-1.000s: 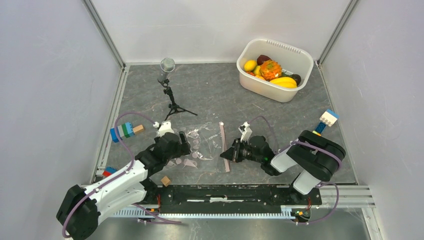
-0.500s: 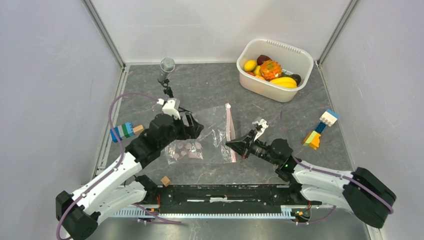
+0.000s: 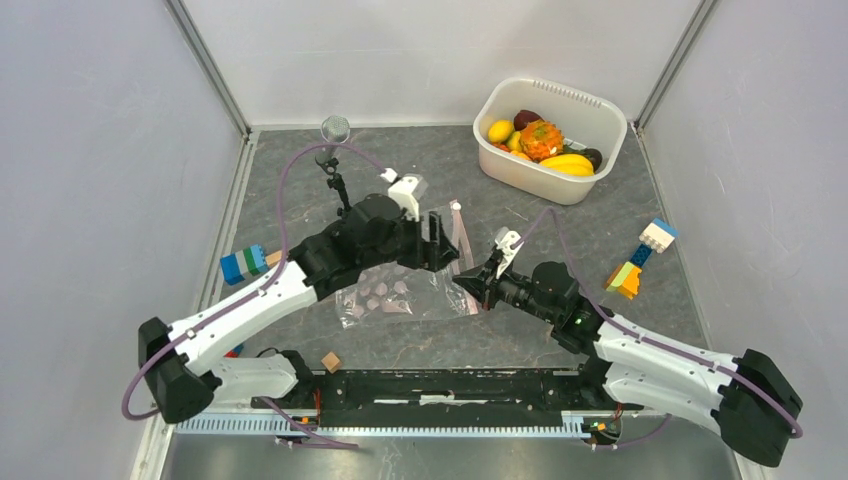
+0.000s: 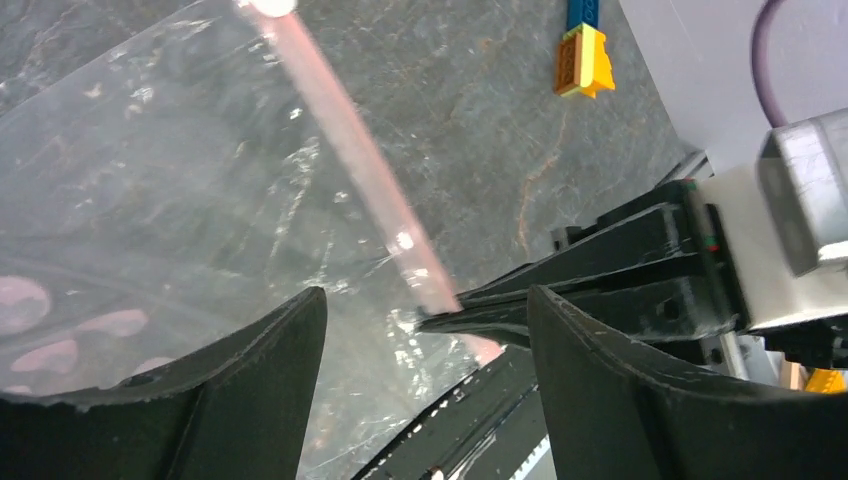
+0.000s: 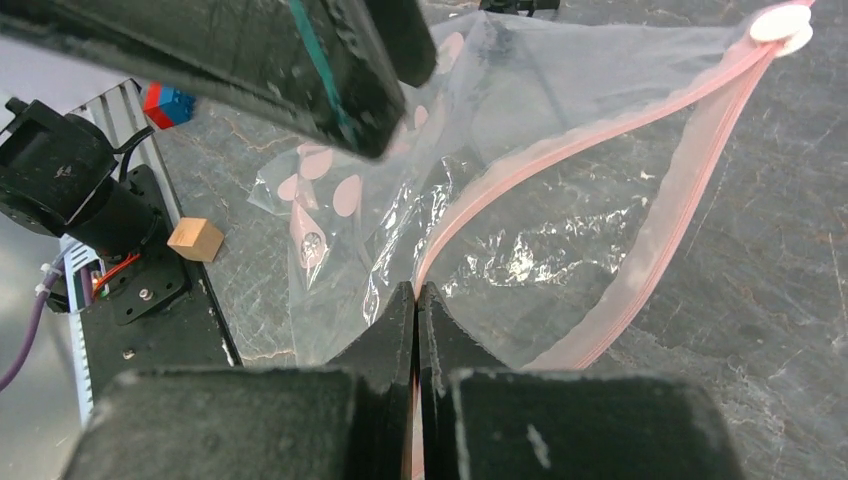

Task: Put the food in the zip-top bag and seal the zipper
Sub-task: Pick up the zipper food storage bag at the center of the board.

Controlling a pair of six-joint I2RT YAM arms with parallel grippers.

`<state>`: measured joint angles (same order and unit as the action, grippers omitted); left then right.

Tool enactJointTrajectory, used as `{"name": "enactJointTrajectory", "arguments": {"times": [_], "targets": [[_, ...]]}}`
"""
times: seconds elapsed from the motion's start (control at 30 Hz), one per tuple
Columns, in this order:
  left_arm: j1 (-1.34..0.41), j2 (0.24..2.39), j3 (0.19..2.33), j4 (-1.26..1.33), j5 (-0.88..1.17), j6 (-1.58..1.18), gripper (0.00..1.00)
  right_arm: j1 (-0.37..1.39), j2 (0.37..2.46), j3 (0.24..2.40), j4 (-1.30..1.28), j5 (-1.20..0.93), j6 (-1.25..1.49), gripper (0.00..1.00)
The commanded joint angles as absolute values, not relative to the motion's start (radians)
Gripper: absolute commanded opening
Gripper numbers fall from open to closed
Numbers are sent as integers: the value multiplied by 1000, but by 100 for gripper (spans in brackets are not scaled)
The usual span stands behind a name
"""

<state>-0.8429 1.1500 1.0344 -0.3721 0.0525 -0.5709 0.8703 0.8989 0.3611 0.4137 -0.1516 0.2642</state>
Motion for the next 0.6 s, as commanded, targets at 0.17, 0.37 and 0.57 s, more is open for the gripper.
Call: {"name": "enactJointTrajectory", "arguments": {"times": [0.17, 0.37, 0.57], "targets": [[-955, 1294, 1275, -597, -193, -533, 80, 972, 895, 486, 324, -28, 143, 0], [-956, 1310, 1279, -633, -250, -551, 80, 1012, 867, 464, 348, 46, 126, 0], [-959, 1345, 1297, -635, -214, -545, 75, 1060, 889, 489, 335, 88, 93, 0]]}}
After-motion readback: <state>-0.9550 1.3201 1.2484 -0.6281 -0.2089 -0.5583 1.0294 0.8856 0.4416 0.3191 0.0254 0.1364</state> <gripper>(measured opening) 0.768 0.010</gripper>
